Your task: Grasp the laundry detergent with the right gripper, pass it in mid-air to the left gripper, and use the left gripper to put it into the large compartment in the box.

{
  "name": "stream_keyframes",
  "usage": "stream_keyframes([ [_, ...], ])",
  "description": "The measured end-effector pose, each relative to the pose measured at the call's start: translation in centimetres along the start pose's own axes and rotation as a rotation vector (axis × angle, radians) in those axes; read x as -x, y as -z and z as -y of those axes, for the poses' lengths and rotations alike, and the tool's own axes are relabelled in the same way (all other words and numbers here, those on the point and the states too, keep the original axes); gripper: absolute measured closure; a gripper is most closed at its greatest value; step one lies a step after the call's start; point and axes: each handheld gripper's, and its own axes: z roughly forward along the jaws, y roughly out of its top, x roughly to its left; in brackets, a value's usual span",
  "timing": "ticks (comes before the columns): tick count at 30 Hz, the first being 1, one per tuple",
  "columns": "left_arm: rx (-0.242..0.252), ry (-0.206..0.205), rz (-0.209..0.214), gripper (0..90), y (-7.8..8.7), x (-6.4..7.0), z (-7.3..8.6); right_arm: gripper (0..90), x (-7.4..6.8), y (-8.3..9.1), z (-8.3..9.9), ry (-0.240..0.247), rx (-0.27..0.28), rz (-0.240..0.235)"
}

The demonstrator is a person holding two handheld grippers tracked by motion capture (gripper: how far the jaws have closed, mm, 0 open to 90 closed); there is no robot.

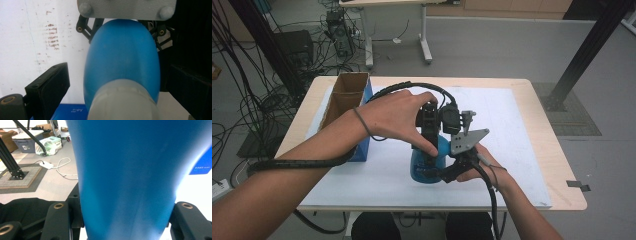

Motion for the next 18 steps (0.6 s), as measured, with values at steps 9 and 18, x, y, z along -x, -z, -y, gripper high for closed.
stream_keyframes([
  [9,-0.001,-0.001,-0.001,5.9,-0.37,0.14,0.07,42.3,-0.10,-0.08,-0.28,0.009,-0.005,-0.002],
  [18,-0.015,-0.009,0.002,13.6,-0.43,0.21,-0.28,42.3,-0.19,-0.10,-0.53,0.008,-0.008,-0.005],
])
